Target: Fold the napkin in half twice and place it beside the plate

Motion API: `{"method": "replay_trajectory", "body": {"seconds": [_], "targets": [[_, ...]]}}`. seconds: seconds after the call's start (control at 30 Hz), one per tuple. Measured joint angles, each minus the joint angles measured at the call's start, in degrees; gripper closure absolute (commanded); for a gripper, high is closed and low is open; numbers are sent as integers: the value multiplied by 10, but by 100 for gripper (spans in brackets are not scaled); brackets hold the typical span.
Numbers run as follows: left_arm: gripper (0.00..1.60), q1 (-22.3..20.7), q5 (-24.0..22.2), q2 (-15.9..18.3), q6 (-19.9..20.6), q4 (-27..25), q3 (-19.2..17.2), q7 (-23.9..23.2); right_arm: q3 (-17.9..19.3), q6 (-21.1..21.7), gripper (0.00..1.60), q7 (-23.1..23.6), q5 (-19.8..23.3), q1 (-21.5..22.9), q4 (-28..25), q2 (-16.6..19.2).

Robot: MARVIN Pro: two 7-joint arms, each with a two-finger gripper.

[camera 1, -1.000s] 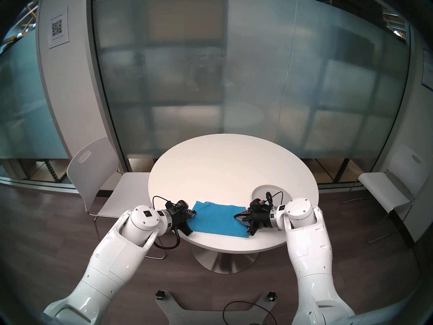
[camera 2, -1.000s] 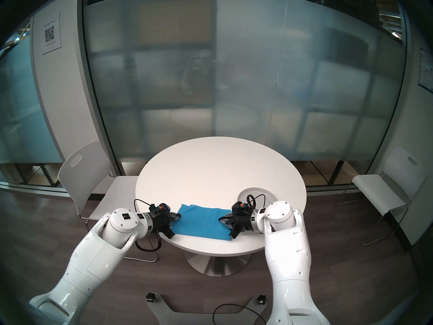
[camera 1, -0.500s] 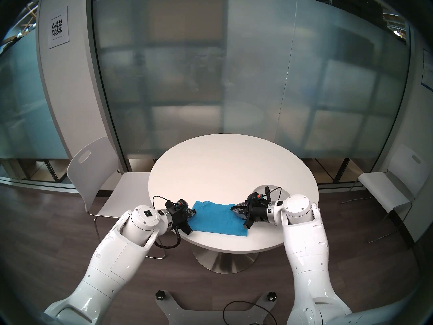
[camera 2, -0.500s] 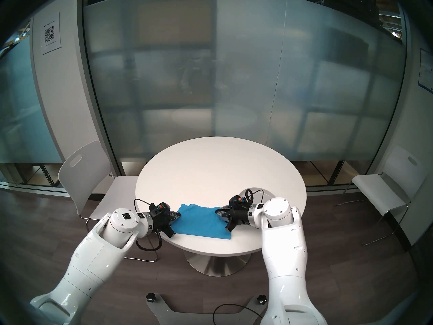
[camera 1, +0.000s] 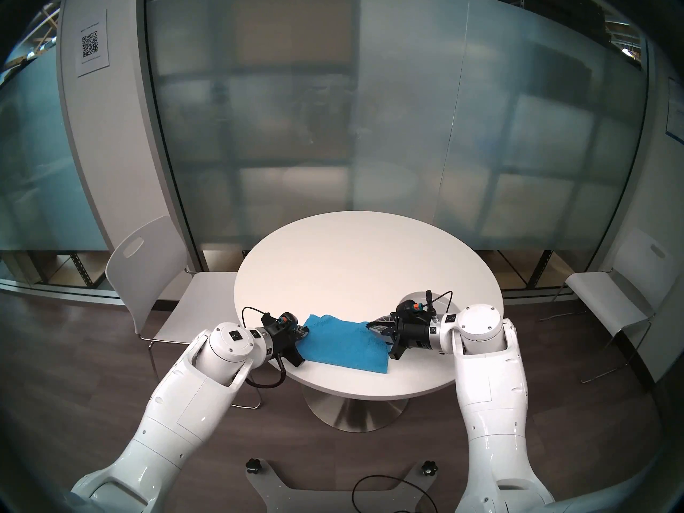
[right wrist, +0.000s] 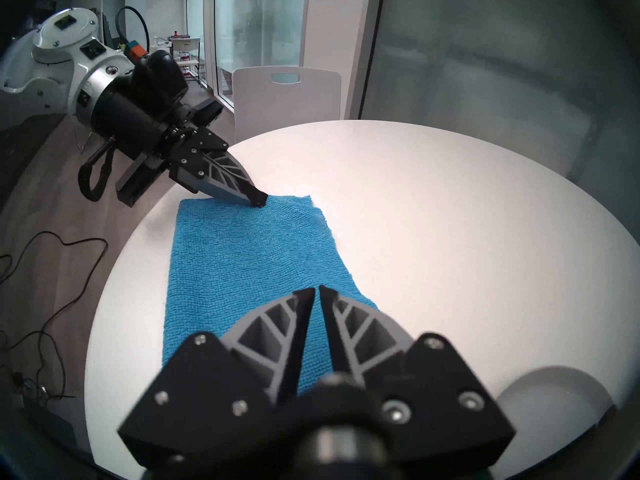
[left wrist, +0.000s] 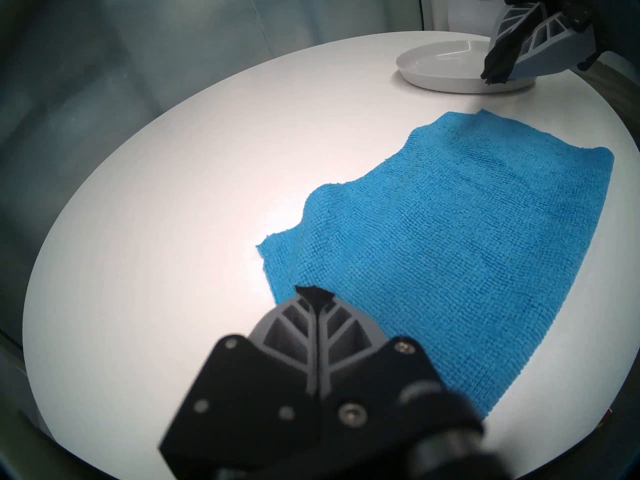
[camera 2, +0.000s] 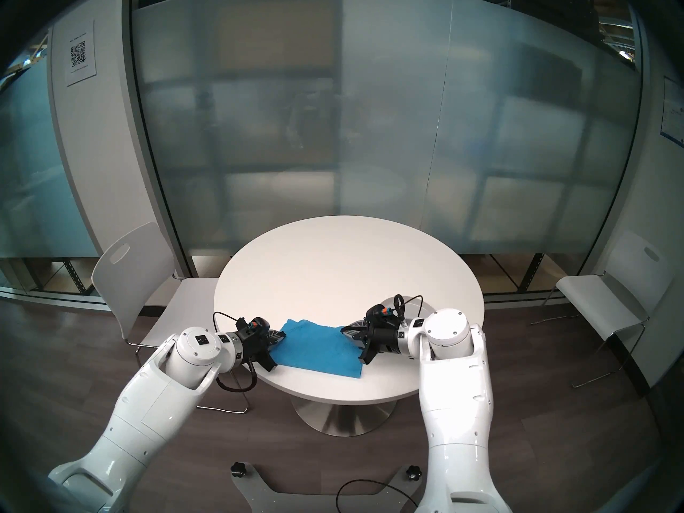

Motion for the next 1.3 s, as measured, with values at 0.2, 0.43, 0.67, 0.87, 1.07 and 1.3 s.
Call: {"method": "replay_trajectory", "body": {"seconds": [0.2, 0.43, 0.67, 0.87, 1.07, 1.3], "targets": [[160, -12, 4, -3, -7, 18, 2, 1, 2, 12, 92, 15, 2, -20, -30, 1], [160, -26, 6, -4, -15, 39, 2, -3, 15, 23, 92, 30, 1, -43, -58, 6], [160, -29, -12, 0, 7, 20, -15, -31, 21, 28, 92, 36, -2, -57, -66, 10], [160, -29, -20, 6, 26, 3, -21, -46, 19, 31, 92, 36, -3, -67, -68, 12], [160, -26, -22, 8, 34, -3, -21, -53, 20, 34, 93, 38, -4, -80, -75, 14], [160, -11, -22, 6, 35, -7, -20, -48, 20, 36, 93, 37, -4, -94, -84, 16]]}}
